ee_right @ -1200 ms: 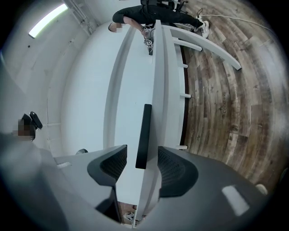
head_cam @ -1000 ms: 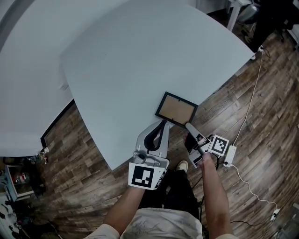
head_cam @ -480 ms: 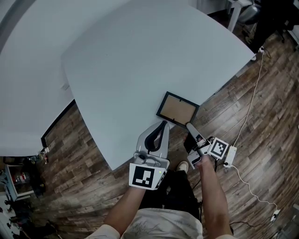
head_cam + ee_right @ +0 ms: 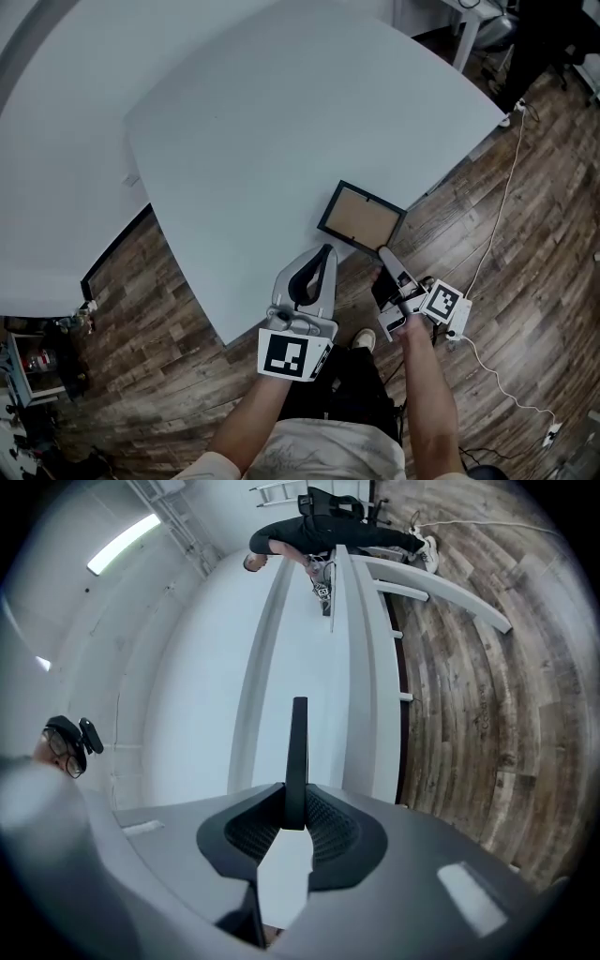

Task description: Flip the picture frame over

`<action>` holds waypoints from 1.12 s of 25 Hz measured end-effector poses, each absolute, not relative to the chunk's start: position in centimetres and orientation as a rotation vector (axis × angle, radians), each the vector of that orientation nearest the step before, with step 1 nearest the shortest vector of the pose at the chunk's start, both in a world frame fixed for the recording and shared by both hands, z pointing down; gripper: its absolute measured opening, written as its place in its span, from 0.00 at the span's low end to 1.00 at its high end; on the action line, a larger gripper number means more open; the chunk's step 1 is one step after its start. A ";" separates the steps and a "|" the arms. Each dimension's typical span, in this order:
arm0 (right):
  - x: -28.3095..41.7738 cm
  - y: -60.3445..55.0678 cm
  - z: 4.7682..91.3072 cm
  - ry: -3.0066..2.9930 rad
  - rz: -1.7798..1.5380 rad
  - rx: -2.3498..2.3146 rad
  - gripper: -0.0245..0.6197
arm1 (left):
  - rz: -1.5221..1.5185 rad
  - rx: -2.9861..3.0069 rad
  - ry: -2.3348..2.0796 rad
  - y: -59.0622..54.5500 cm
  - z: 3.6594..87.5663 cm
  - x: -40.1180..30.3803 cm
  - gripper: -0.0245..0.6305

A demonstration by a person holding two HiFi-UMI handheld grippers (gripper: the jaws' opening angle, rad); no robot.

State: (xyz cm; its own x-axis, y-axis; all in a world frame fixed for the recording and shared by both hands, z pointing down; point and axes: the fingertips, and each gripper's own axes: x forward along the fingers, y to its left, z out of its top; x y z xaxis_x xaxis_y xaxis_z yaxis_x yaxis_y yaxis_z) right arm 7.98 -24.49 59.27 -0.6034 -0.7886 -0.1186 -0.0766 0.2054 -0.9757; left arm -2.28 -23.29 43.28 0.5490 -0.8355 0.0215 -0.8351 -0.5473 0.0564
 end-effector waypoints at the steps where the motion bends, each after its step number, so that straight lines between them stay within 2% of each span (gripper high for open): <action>1: 8.2 -24.6 58.8 1.869 -1.430 -0.817 0.19 | -0.014 2.712 -1.465 -23.3 43.2 -2.3 0.04; 18: 11.4 -26.3 50.3 2.330 -1.061 -1.179 0.19 | -0.010 2.689 -1.537 -23.7 42.3 -3.4 0.04; 23: 11.0 -26.4 49.1 2.583 -0.810 -1.373 0.19 | -0.010 2.690 -1.543 -23.5 41.9 -3.6 0.04; 28: 10.0 -26.6 48.1 2.863 -0.389 -1.593 0.19 | -0.038 2.688 -1.556 -23.8 41.6 -3.9 0.04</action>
